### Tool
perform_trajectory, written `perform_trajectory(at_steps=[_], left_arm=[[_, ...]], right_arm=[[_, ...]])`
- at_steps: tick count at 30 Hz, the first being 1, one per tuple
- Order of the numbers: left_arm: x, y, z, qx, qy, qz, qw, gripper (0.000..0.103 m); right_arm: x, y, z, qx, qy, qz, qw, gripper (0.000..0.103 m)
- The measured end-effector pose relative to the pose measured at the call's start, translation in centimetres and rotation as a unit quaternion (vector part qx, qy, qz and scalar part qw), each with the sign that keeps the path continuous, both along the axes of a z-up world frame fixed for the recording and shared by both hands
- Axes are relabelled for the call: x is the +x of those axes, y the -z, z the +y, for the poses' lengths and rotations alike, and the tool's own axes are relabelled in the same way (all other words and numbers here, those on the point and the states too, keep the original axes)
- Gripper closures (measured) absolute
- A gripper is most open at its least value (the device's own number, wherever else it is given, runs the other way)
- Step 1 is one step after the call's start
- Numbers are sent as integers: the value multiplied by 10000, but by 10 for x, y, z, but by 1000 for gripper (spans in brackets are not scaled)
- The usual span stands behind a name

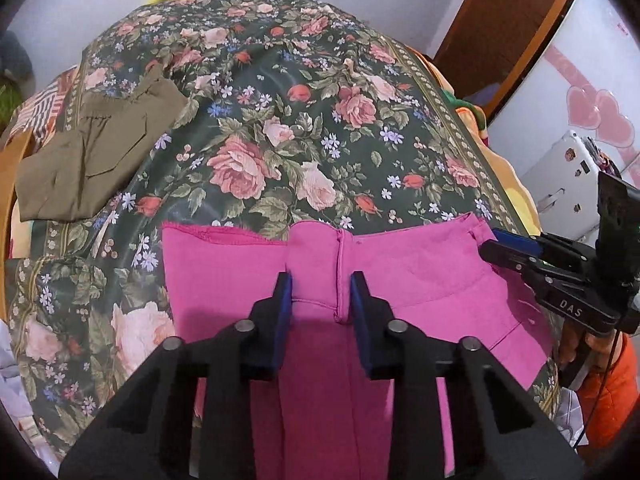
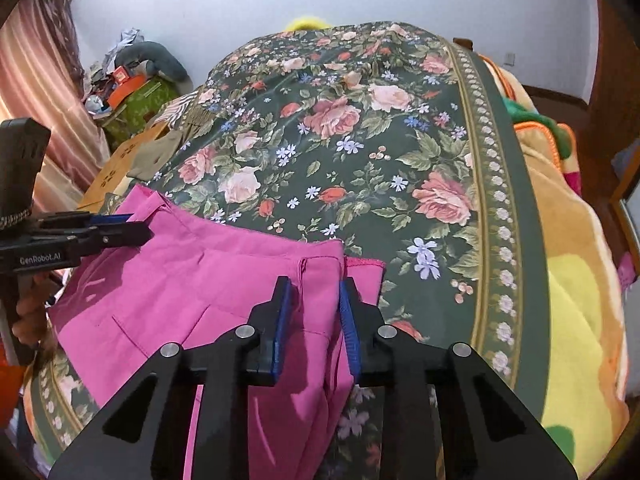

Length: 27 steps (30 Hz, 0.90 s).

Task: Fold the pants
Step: 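Close the left gripper on the trousers' waistband and lift it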

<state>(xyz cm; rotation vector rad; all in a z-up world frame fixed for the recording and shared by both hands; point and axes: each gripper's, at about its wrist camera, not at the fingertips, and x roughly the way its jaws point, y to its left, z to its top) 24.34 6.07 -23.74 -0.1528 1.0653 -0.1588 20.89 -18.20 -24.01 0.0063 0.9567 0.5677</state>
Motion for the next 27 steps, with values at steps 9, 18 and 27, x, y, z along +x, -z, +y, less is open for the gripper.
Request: perform_trajectory(at_steps=[9,18,27], left_arm=[[-6,4,-2,358,-118,-166,9992,81],[-16,-12,-7,589,-156,-235,9979,80],[-46,-52,4,616,-297,-661,9955,48]], right_arm=[[-2,-1,6,-264,-65,-244,9993,91],[-9,-17,5,-380,-1,-289,9989,91],[-31,-46,-9,-289,181,-355,9988,78]])
